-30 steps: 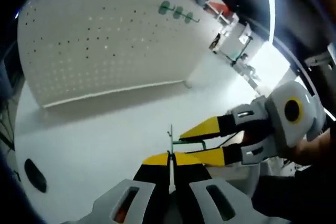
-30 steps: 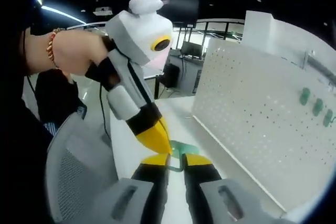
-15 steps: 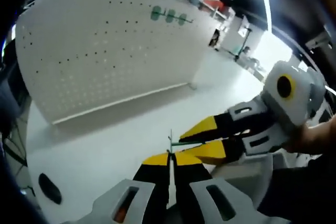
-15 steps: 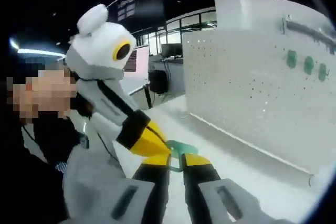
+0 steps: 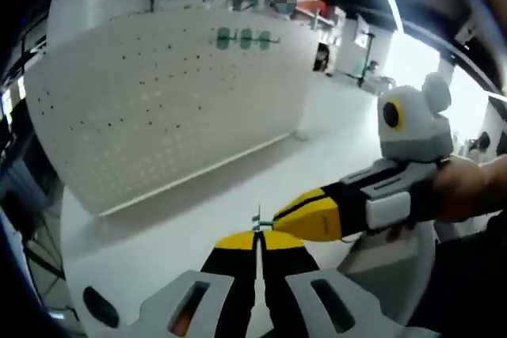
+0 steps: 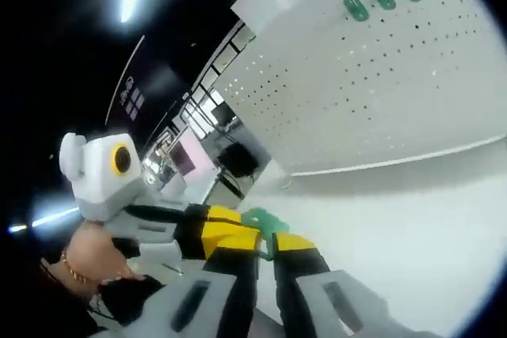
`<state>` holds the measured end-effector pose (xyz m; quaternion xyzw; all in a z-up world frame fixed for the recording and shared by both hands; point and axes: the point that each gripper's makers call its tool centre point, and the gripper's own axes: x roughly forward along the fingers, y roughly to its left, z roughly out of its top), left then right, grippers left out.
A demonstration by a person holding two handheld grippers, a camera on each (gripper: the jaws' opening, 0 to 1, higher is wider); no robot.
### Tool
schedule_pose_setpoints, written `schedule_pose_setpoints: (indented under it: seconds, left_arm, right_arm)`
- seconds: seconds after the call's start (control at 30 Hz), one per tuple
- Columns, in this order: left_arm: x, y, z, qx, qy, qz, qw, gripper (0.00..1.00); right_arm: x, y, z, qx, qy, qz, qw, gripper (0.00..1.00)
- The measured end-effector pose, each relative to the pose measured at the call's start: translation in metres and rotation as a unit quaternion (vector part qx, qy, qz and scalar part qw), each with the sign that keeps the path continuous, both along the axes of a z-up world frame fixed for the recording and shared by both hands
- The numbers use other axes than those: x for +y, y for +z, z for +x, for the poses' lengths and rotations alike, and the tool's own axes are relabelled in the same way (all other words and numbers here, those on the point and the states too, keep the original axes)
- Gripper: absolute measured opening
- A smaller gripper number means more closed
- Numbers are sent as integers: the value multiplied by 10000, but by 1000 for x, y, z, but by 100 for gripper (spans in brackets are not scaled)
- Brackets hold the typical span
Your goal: Insert the hook assembly into the mounting plate slot until the hook locks in place.
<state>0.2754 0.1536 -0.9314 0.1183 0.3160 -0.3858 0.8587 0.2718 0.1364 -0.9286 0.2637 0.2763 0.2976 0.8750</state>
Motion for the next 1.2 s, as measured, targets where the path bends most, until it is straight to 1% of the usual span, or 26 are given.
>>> schedule_pose_setpoints:
  seconds: [0.03, 0.1, 0.13, 0.23, 0.33, 0.57, 0.67, 0.73, 0.77, 0.87, 0.9, 0.97, 1.0, 1.07, 1.1, 1.2]
  left_arm:
    - [-1, -3, -3, 67, -15, 12, 10000, 2]
    - [-1, -1, 0, -93, -8, 6, 10000, 2]
    - [-1, -2, 2, -67, 27, -22, 10000, 2]
    - [-1, -1, 5, -40, 105, -174, 9998, 3]
    - [-1, 0, 5, -45, 127, -218, 9997, 2]
    - [-3, 1, 5, -80, 115, -214, 9997, 3]
    - [-2, 2, 6, -161, 78, -173, 9997, 3]
    - [-1, 1, 8, -229, 73, -93, 9997, 5]
    - [-1, 1, 9, -264, 59, -65, 9996, 8]
    - [0, 1, 11, -273, 108, -105, 9995, 15]
    - [0, 1, 11, -252, 116, -135, 9995, 15]
    - [0, 0, 11, -244, 106, -138, 9996, 16]
    - [1, 0, 10, -263, 97, -140, 9995, 16]
    - [-1, 3, 10, -342, 42, -224, 9992, 17]
    - [-4, 7, 10, -401, 33, -368, 9985, 17]
    - [-7, 11, 10, -393, 49, -526, 9978, 18]
  right_arm:
    - [-2, 2, 4, -22, -43, 64, 10000, 0]
    - [1, 3, 3, -134, 40, -14, 9999, 0]
    - [2, 4, 2, -157, 49, -35, 9999, 0]
    - [3, 4, 3, -138, 63, -44, 9999, 0]
    - [3, 5, 4, -100, 42, 0, 9999, 0]
    - [3, 5, 5, -50, -29, 97, 9999, 0]
    - [3, 6, 7, -58, -51, 120, 9999, 0]
    - [1, 7, 9, -59, -102, 133, 9998, 0]
    - [0, 8, 10, -63, -115, 138, 9998, 0]
    - [-4, 9, 12, -99, -130, 99, 9998, 0]
    - [-6, 9, 13, -116, -137, 72, 9998, 0]
    - [-10, 13, 15, -247, -107, -93, 9996, 0]
    - [-11, 15, 15, -263, -117, -90, 9995, 0]
    - [-12, 20, 16, -272, -93, -29, 9996, 0]
    - [-12, 24, 16, -294, -72, 0, 9995, 0]
    - [-9, 32, 13, -358, 43, 9, 9993, 0]
